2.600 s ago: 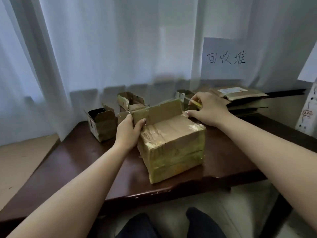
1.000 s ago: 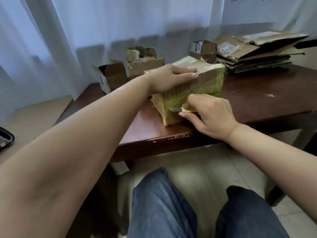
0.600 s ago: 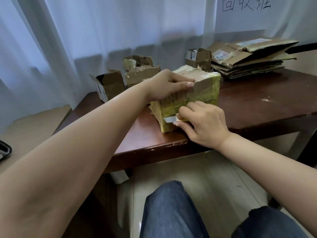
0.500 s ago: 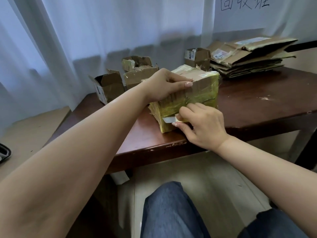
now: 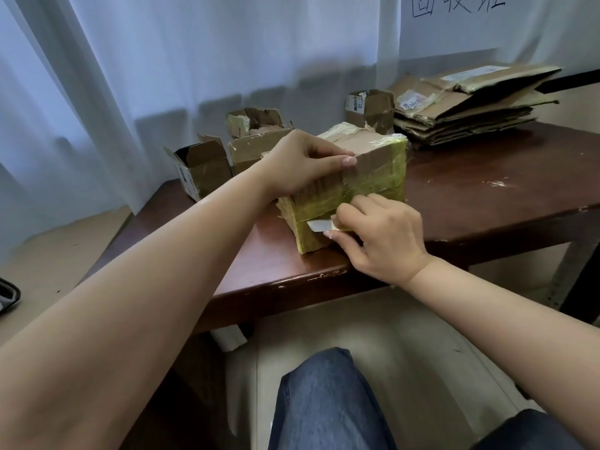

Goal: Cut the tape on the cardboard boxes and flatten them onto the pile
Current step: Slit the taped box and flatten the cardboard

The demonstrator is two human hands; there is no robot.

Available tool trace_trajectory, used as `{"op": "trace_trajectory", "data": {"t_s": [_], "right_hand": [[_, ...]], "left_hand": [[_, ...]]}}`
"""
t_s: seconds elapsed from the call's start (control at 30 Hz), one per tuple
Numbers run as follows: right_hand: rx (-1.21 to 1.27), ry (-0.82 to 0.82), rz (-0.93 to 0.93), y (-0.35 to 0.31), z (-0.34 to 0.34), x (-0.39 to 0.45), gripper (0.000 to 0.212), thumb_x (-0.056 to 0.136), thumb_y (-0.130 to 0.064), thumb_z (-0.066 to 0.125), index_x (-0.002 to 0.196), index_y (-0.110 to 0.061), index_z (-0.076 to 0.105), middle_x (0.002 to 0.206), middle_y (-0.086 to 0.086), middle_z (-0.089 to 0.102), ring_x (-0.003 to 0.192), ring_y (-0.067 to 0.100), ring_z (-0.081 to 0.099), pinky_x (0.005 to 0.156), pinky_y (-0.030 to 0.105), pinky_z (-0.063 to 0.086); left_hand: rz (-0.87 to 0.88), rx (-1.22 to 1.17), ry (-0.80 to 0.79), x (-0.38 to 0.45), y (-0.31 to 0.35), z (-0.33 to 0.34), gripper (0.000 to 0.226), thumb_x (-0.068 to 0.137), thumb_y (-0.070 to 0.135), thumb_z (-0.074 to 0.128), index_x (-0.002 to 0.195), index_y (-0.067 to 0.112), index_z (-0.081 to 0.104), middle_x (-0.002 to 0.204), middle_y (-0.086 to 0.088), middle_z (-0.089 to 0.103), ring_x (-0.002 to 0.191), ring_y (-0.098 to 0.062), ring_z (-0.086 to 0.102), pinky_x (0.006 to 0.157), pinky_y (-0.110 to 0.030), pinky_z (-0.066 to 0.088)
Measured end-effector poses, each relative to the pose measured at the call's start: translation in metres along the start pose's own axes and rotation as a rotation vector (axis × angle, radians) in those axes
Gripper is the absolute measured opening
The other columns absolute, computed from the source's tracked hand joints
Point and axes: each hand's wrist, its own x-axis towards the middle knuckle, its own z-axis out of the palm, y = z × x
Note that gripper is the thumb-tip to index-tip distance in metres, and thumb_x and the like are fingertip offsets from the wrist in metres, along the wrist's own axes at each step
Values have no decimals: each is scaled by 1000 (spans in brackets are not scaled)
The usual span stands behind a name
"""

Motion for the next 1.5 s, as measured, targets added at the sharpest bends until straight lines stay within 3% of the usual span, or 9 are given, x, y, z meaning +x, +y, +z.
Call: {"op": "trace_trajectory", "data": {"t_s": [0.27, 0.47, 0.63, 0.83, 1.07, 1.27, 1.33, 1.4, 1.5], "right_hand": [[-24, -17, 8, 1, 0, -1, 19, 82, -35, 65, 78, -17, 59, 68, 1, 56, 61, 24, 55, 47, 26, 32], [-57, -44, 69, 26, -9, 0, 21, 85, -39, 56, 77, -19, 58, 67, -1, 56, 61, 23, 57, 50, 23, 27], [-36, -88, 26, 35, -10, 0, 21, 85, -38, 60, 78, -19, 57, 69, -1, 57, 63, 22, 56, 49, 28, 37], [-114, -83, 245, 83, -29, -18, 20, 83, -38, 61, 78, -20, 53, 66, 0, 56, 64, 27, 60, 47, 31, 42], [-108, -128, 260, 99, -33, -26, 29, 87, -46, 49, 82, -19, 57, 69, 0, 59, 67, 27, 58, 54, 33, 44], [-88, -197, 847, 129, -53, -44, 30, 96, -51, 40, 95, -24, 53, 88, 6, 68, 90, 35, 61, 71, 36, 37], [47, -200, 832, 121, -49, -32, 26, 98, -48, 39, 94, -26, 52, 81, -5, 68, 87, 28, 62, 74, 35, 38], [190, -189, 799, 109, -44, -23, 20, 100, -41, 39, 93, -27, 51, 76, -9, 68, 83, 18, 62, 77, 36, 42], [264, -194, 770, 103, -38, -21, 18, 102, -37, 35, 94, -27, 48, 78, -7, 66, 85, 20, 63, 79, 41, 46]], "left_hand": [[21, -6, -67, -6, -4, -3, 31, 91, 20, 65, 120, 9, 66, 121, 3, 66, 115, 5, 56, 103, -17, 42], [9, -17, -78, -6, -3, -2, 31, 92, 20, 64, 121, 9, 66, 119, 4, 67, 112, 6, 57, 102, -18, 43], [-2, -19, -76, -6, -2, -4, 31, 91, 21, 65, 121, 10, 66, 118, 5, 67, 110, 8, 57, 101, -15, 42], [-16, 19, -113, -5, 1, -7, 31, 90, 22, 66, 121, 15, 66, 119, 10, 66, 109, 9, 57, 96, -10, 42], [-41, 18, -111, -5, 2, -7, 33, 90, 24, 67, 121, 13, 67, 118, 9, 67, 110, 7, 58, 102, -18, 43], [-28, 72, -137, -4, 11, -8, 29, 89, 18, 68, 117, 14, 70, 105, 11, 72, 96, 3, 64, 90, -14, 49], [-35, 202, -147, 2, 21, -7, 24, 89, 15, 67, 113, 12, 69, 104, 5, 72, 98, -8, 65, 92, -23, 50], [-10, 521, -143, 10, 35, 3, 30, 87, 19, 65, 115, 10, 59, 114, -1, 65, 105, -19, 59, 88, -27, 43], [31, 709, -66, 12, 39, 24, 45, 87, 37, 64, 119, 14, 43, 112, -3, 55, 96, -21, 52, 76, -31, 37]]}}
